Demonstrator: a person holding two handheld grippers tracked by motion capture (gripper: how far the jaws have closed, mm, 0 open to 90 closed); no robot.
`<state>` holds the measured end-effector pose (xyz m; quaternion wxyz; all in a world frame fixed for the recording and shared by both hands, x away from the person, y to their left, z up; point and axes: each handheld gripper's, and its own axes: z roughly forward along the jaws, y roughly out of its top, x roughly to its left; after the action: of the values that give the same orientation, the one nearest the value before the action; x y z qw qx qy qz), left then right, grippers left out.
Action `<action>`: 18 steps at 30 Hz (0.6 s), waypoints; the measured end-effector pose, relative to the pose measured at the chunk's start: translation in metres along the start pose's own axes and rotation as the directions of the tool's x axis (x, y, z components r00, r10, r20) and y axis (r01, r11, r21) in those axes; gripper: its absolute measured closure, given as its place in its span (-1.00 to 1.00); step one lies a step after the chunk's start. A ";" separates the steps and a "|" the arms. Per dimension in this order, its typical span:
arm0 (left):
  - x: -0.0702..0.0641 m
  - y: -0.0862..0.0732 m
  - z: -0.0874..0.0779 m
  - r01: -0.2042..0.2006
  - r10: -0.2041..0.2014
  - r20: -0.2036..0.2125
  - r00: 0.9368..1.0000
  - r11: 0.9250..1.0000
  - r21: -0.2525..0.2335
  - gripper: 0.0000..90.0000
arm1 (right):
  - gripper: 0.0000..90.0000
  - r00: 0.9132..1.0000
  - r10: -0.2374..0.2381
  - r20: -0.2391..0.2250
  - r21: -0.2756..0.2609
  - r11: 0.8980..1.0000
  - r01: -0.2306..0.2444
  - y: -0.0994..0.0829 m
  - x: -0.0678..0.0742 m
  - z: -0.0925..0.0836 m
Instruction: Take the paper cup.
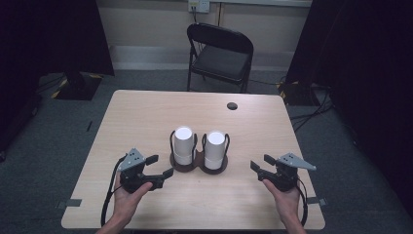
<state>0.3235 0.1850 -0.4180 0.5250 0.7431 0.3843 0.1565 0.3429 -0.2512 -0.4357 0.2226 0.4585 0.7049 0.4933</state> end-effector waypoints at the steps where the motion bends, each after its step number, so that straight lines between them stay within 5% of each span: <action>1: -0.001 0.000 0.000 -0.004 0.004 -0.001 1.000 1.000 0.003 -0.48 | -0.25 1.000 -0.010 -0.014 -0.005 1.000 0.010 0.002 0.004 0.000; 18: -0.001 0.000 0.000 0.001 -0.001 0.012 1.000 1.000 0.007 -0.59 | -0.40 0.993 -0.059 -0.102 -0.029 0.998 0.056 0.015 0.026 0.006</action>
<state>0.3225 0.1841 -0.4173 0.5247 0.7457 0.3822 0.1504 0.3409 -0.2241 -0.4212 0.2064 0.4090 0.7218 0.5188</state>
